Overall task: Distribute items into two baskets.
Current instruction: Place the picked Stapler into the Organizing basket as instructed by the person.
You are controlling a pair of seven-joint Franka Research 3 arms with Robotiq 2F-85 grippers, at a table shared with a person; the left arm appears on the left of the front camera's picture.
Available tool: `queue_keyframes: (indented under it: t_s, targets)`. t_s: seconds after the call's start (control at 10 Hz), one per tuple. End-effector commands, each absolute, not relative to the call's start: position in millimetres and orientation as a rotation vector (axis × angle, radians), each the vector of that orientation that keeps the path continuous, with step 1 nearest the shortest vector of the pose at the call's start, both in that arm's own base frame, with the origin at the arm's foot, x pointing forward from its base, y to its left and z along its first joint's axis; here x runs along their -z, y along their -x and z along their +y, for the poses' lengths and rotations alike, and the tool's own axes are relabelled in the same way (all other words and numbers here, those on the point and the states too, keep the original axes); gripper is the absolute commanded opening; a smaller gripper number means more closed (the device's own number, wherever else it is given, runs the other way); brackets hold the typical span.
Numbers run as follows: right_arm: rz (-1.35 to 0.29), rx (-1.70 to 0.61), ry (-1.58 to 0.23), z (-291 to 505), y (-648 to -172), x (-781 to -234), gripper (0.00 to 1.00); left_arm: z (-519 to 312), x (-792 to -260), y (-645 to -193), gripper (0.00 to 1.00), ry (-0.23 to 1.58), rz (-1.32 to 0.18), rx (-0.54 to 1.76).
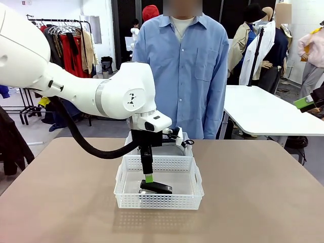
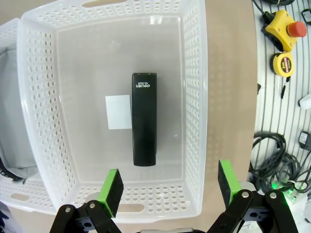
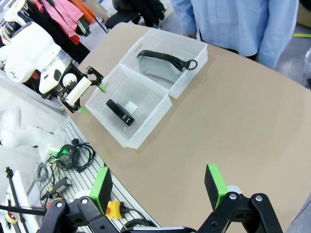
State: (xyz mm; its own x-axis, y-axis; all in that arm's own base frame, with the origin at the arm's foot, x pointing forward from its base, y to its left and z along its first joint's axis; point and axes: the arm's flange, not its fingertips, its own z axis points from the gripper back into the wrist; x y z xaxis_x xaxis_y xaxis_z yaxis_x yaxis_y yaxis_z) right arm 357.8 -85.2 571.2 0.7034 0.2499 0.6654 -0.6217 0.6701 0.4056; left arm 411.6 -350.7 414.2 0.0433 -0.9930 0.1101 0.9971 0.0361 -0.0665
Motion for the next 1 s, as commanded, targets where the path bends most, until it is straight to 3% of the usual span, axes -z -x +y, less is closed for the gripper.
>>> queue_keyframes:
  t_s: [0.0, 0.7, 0.9]
  targets:
    - [-0.613, -0.531, -0.667, -85, -357, -572, 1.0, -350, -416, -412, 1.0, 0.136, -0.046, 1.527]
    - [-0.613, -0.531, -0.667, -85, -357, -572, 1.0, -351, -414, -412, 1.0, 0.138, -0.037, 1.529]
    - [-0.613, -0.531, -0.667, -85, -357, -572, 1.0, -318, -448, -425, 1.0, 0.101, -0.114, 1.403]
